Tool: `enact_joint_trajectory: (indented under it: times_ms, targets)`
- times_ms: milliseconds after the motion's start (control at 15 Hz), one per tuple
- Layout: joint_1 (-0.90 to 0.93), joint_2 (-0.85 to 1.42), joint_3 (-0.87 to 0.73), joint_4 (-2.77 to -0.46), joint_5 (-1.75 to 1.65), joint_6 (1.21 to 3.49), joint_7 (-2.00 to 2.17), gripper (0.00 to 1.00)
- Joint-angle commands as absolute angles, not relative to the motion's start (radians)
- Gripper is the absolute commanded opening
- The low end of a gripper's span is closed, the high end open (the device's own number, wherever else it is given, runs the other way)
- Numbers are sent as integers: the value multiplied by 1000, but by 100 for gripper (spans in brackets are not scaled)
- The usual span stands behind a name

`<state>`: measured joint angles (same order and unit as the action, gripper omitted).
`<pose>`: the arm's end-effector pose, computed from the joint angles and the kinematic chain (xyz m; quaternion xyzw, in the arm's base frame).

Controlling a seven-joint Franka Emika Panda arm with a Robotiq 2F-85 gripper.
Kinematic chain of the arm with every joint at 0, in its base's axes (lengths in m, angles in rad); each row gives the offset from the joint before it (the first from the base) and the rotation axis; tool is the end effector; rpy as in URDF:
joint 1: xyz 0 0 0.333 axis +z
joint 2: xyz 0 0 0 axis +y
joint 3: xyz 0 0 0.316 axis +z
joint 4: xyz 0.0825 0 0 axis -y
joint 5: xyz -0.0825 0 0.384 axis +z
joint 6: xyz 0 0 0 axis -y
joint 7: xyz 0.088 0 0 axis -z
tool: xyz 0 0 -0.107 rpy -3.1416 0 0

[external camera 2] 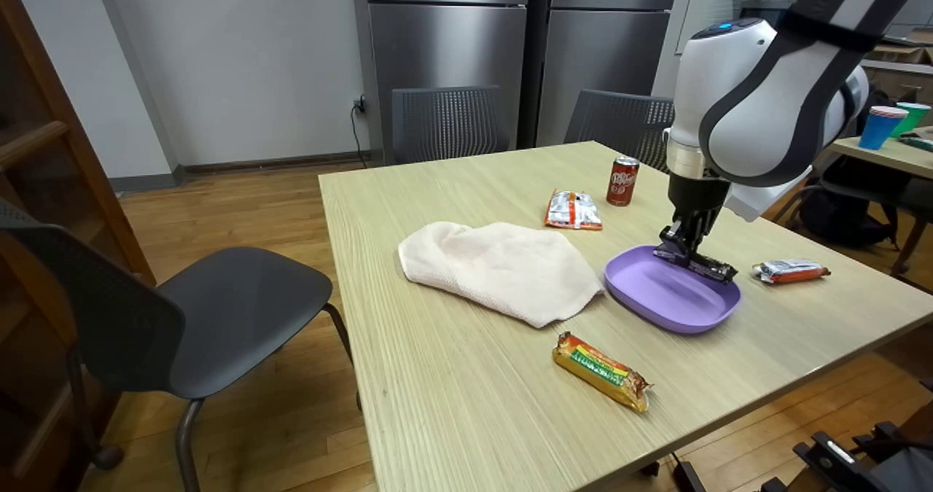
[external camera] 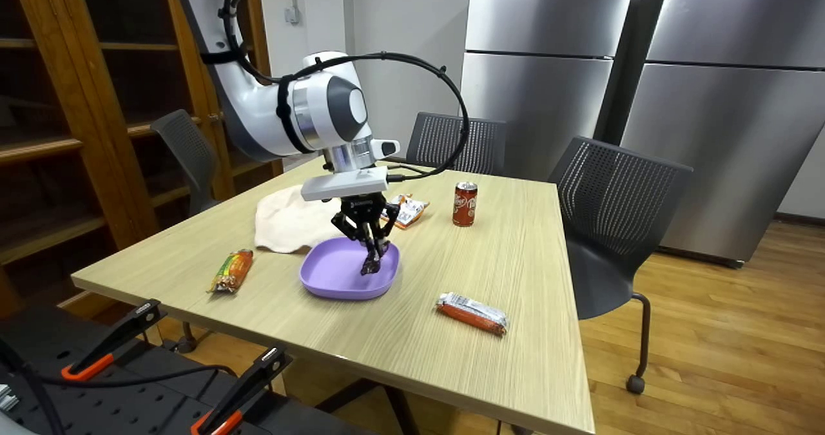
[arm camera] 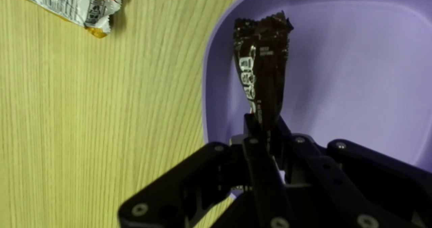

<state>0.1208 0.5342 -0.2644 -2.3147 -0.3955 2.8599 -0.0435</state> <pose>0.5064 -0.0625 0.1188 0.9800 0.1568 -0.0089 0.1220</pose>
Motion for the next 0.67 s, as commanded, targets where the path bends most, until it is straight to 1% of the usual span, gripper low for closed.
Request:
enact_joint_trajectory:
  times_ms: [0, 267, 467, 533, 600]
  targets:
    - [129, 517, -273, -2328, -420, 2864, -36, 39]
    - [126, 502, -278, -2332, -417, 2861, -33, 66]
    - [122, 495, -293, -2328, -413, 2858, -22, 90]
    - [122, 493, -302, -2326, -413, 2856, -17, 97]
    - [123, 492, -312, -2323, -413, 2855, -10, 100]
